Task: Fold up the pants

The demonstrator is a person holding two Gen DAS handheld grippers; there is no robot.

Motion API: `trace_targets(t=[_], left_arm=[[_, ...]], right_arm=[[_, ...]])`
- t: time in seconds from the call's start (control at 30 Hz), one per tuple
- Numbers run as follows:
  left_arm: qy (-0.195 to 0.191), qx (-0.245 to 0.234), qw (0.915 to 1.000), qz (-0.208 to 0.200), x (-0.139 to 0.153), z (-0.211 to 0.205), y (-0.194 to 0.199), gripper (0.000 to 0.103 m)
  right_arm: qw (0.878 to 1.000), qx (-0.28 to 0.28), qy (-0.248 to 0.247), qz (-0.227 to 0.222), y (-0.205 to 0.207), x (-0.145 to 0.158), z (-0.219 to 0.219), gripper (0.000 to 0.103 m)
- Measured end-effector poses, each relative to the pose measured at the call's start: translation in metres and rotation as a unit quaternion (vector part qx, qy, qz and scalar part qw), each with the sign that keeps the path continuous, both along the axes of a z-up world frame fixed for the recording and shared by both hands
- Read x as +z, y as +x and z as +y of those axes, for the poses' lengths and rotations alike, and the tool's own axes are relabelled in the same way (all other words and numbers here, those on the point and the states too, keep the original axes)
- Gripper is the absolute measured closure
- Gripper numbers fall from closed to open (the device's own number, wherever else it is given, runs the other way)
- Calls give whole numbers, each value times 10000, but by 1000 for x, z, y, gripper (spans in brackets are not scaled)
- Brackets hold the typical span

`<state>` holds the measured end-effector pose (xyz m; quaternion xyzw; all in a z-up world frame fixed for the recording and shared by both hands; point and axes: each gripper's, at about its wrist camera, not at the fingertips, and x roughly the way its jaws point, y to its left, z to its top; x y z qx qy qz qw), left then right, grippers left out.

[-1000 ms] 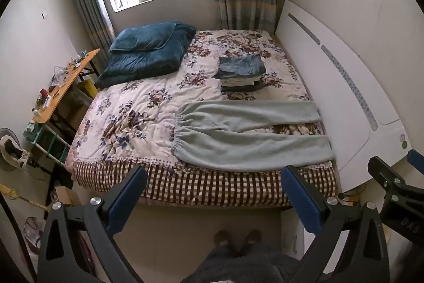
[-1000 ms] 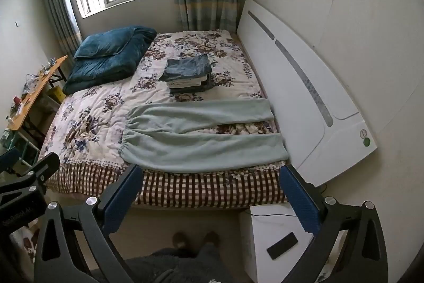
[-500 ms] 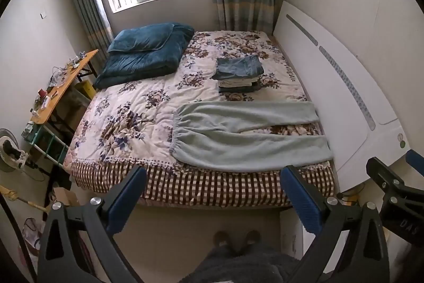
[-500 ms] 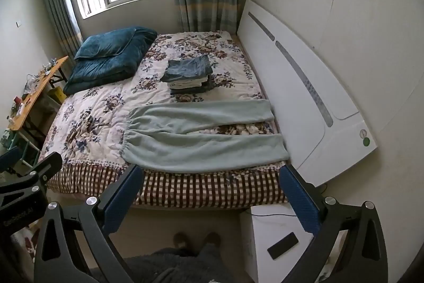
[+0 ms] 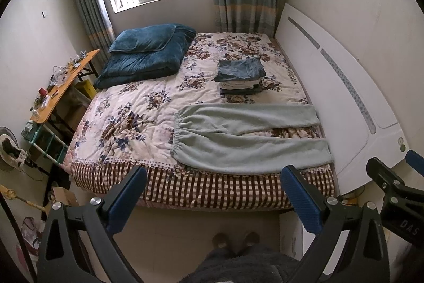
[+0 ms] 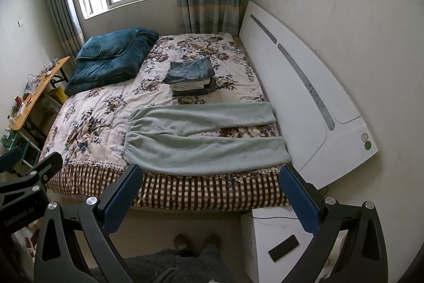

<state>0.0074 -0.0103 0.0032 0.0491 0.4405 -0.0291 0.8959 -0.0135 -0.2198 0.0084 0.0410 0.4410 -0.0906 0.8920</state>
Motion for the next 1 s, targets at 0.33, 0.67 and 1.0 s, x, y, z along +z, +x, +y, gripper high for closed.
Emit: trace_targets(t=[0.33,0.67,1.0], left_arm=[[-50,-14,10000,29,0,7,1,0],[-34,0,10000,-2,2,7,4,0],[-56,1,10000,-11,3,8,7,0]], right_arm=[[10000,-4,-17,13,4,1,0,0],[10000,-9,-8,-20,10,0,-1,0],[10000,-30,0,-68,11,4,-2,0]])
